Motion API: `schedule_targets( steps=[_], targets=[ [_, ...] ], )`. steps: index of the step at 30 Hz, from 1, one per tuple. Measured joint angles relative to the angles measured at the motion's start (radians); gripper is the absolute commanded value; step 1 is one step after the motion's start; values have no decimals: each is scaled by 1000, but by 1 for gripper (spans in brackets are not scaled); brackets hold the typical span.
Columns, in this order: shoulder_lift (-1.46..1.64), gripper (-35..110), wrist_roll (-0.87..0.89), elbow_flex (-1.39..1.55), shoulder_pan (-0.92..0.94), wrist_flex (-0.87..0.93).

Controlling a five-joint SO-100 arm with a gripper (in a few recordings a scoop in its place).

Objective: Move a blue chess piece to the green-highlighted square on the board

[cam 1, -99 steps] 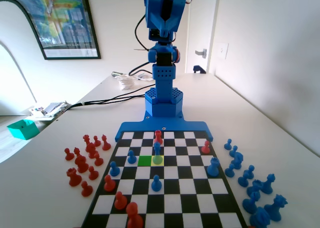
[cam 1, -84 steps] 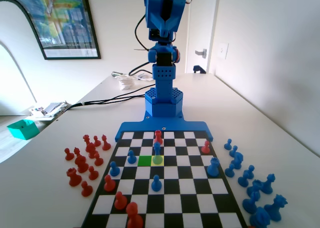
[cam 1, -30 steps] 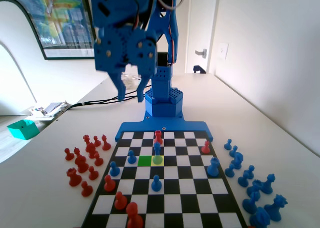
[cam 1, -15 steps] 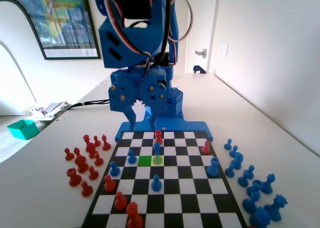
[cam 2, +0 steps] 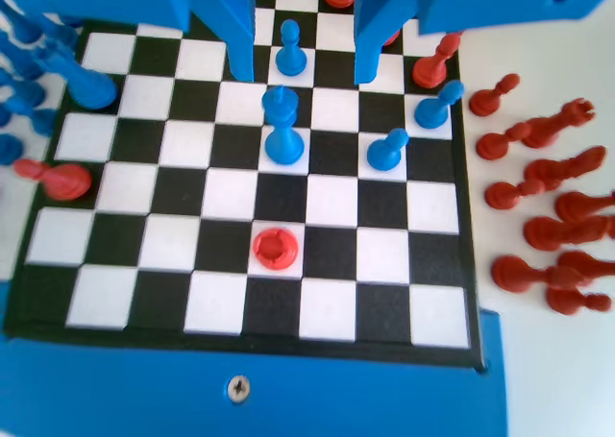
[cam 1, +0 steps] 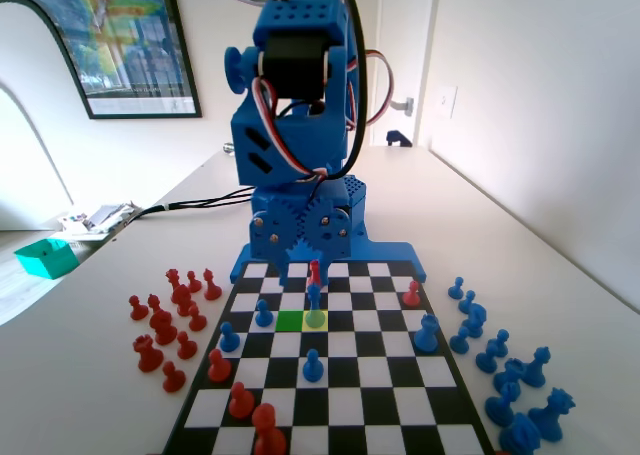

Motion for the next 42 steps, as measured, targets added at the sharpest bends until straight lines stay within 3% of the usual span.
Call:
schedule_targets(
  steps=[29, 42],
  targets=[
    [-72, 15, -34, 100, -38, -189],
    [-91, 1, -60, 115, -35, -196]
  ],
)
